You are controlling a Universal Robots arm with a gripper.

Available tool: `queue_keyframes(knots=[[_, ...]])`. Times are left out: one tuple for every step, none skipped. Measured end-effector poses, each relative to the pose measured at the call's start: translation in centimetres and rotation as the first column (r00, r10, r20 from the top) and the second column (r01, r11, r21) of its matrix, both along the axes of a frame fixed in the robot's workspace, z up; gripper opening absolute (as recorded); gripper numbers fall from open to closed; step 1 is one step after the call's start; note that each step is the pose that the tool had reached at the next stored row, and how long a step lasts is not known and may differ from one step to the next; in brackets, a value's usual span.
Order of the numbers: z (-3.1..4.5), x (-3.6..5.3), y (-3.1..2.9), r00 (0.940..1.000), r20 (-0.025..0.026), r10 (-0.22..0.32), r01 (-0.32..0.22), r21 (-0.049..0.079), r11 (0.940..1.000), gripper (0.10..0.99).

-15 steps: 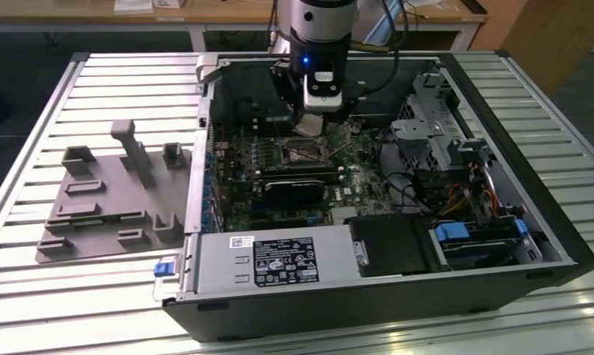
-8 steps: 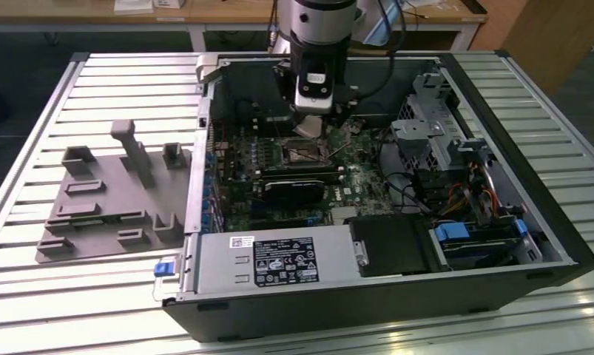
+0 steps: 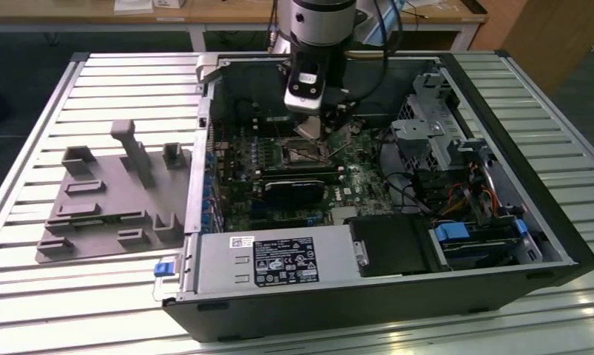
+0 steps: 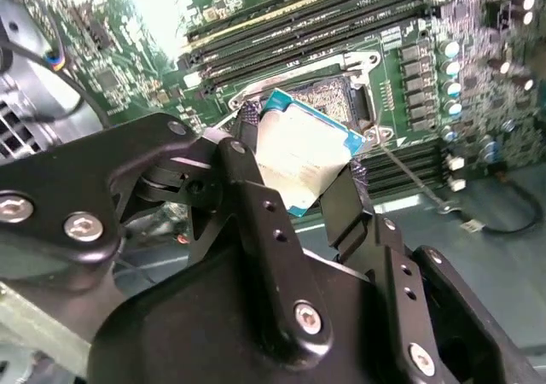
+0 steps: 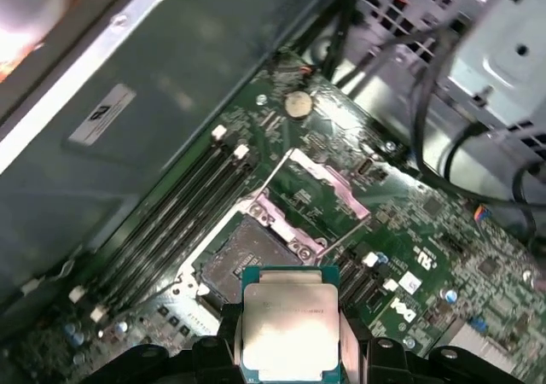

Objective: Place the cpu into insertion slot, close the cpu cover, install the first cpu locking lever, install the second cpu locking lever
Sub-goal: 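Place the cpu into insertion slot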

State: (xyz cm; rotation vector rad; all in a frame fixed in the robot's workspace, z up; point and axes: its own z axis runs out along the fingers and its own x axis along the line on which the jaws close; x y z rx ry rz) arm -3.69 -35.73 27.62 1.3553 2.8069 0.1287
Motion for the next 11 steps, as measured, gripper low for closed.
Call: queue_keyframes(knots=[[-0.01,0.0,0.0,0.9998,0.0,-0.018,0.018,0.0,0.9998,0.537],[-0.02,0.0,0.0,0.9994,0.0001,-0.036,0.036,0.0,0.9994,0.537],[-0.02,0.0,0.0,0.9986,0.0001,-0.053,0.053,0.0,0.9986,0.537],[-0.02,0.0,0.0,0.9974,0.0,-0.071,0.071,0.0,0.9974,0.537],[-0.02,0.0,0.0,0.996,0.0,-0.09,0.09,0.0,0.996,0.537],[-0.03,0.0,0.0,0.9942,0.0,-0.107,0.107,0.0,0.9942,0.537],[-0.04,0.0,0.0,0.992,0.0,-0.127,0.127,0.0,0.992,0.537],[-0.04,0.0,0.0,0.9895,0.0,-0.145,0.145,0.0,0.9895,0.537],[-0.04,0.0,0.0,0.9867,0.0,-0.162,0.162,0.0,0.9867,0.537],[-0.04,0.0,0.0,0.9837,0.0,-0.18,0.18,0.0,0.9837,0.537],[-0.05,0.0,0.0,0.9802,0.0,-0.198,0.198,0.0,0.9802,0.537]])
